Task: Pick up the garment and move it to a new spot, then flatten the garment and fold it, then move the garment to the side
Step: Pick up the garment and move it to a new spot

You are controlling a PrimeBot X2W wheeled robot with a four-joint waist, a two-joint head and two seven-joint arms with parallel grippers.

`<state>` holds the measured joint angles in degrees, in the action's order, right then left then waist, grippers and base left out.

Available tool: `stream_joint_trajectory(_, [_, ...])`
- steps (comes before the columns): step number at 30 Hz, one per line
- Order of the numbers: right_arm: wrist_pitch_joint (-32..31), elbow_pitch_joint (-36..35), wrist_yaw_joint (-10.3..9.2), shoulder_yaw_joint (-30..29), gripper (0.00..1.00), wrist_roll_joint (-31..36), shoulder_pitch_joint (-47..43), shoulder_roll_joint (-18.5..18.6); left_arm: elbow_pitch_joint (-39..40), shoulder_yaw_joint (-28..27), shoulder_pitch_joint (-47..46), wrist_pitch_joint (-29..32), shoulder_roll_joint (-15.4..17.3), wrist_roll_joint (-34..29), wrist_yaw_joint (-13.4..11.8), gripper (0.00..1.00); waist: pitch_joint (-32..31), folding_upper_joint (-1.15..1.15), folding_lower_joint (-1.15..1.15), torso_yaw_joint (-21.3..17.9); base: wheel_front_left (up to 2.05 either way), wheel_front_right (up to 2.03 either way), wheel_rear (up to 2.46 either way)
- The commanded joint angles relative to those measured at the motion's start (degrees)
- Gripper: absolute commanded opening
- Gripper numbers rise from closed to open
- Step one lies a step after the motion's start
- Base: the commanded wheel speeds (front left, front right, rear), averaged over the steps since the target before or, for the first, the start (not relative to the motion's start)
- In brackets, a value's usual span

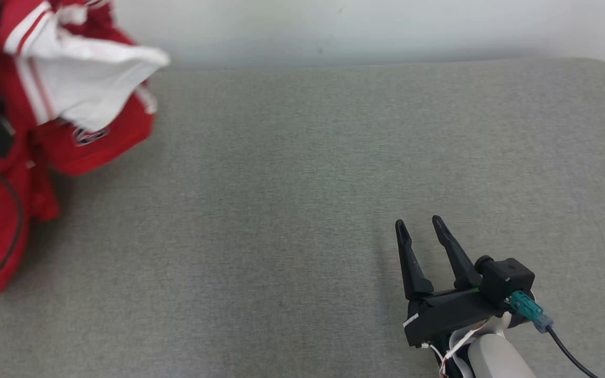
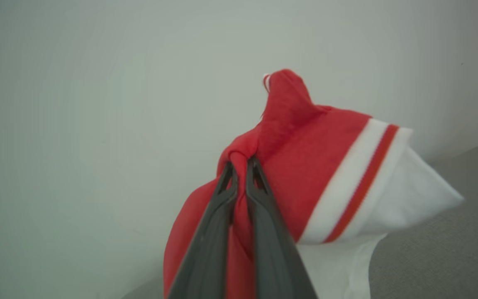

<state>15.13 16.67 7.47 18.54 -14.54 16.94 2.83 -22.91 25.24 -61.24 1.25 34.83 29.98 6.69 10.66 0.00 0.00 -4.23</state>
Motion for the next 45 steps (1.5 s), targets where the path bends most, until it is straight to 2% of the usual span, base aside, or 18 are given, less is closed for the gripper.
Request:
stream_joint_trajectory(1, [0.08, 0.01, 0.04, 0.05, 1.00, -0.42, -0.38, 0.10, 0.78, 0.25, -0.54, 0.25, -0.05, -0.23, -0.17, 0.00, -0.24, 0.00, 0.00, -0.66, 0.00, 0.00, 0.00])
stream_joint_trajectory(11, [0.08, -0.24, 0.04, 0.02, 1.00, -1.63, -0.96, 0.09, 11.75, 4.27, -2.81, 4.10, -5.66, -0.06, -0.98, 0.00, -1.07, 0.00, 0.00, -6.75, 0.00, 0.00, 0.00])
stream_joint_trajectory(19, [0.07, -0.55, 0.04, 0.78, 1.00, -4.15, -1.32, 0.08, 13.96, 8.47, -6.88, 6.41, -11.43, -0.05, -0.47, 0.00, -1.31, 0.00, 0.00, -12.94, 0.00, 0.00, 0.00])
stream_joint_trajectory(24, [0.08, -0.66, 0.04, 0.53, 1.00, -4.53, -1.12, 0.07, 14.36, 9.43, -8.47, 6.14, -14.73, 1.15, -0.78, 0.00, -1.08, 0.00, 0.00, -14.78, 0.00, 0.00, 0.00])
stream_joint_trajectory(29, [0.08, -0.92, 0.04, -0.21, 1.00, -4.01, -1.53, 0.07, 15.00, 9.01, -5.04, 4.44, -15.17, 1.74, -2.26, 0.00, -0.53, 0.00, 0.00, -14.26, 0.00, 0.00, 0.00])
stream_joint_trajectory(36, [0.07, -0.64, 0.04, -1.73, 1.00, -2.37, -1.87, 0.08, 17.00, 7.34, 6.24, -0.49, -14.06, 3.56, -6.08, 0.00, 0.14, 0.00, 0.00, -10.49, 0.00, 0.00, 0.00])
stream_joint_trajectory(41, [0.08, 0.00, 0.04, -1.63, 1.00, -1.36, -1.72, 0.09, 15.22, 7.13, 15.91, -6.04, -14.05, 4.08, -8.82, 0.00, 0.31, 0.00, 0.00, -8.07, 0.00, 0.00, 0.00])
stream_joint_trajectory(45, [0.08, 0.29, 0.04, -1.62, 1.00, -0.77, -1.76, 0.09, 12.65, 7.29, 20.75, -9.17, -14.57, 4.74, -9.54, 0.00, 0.18, 0.00, 0.00, -7.14, 0.00, 0.00, 0.00])
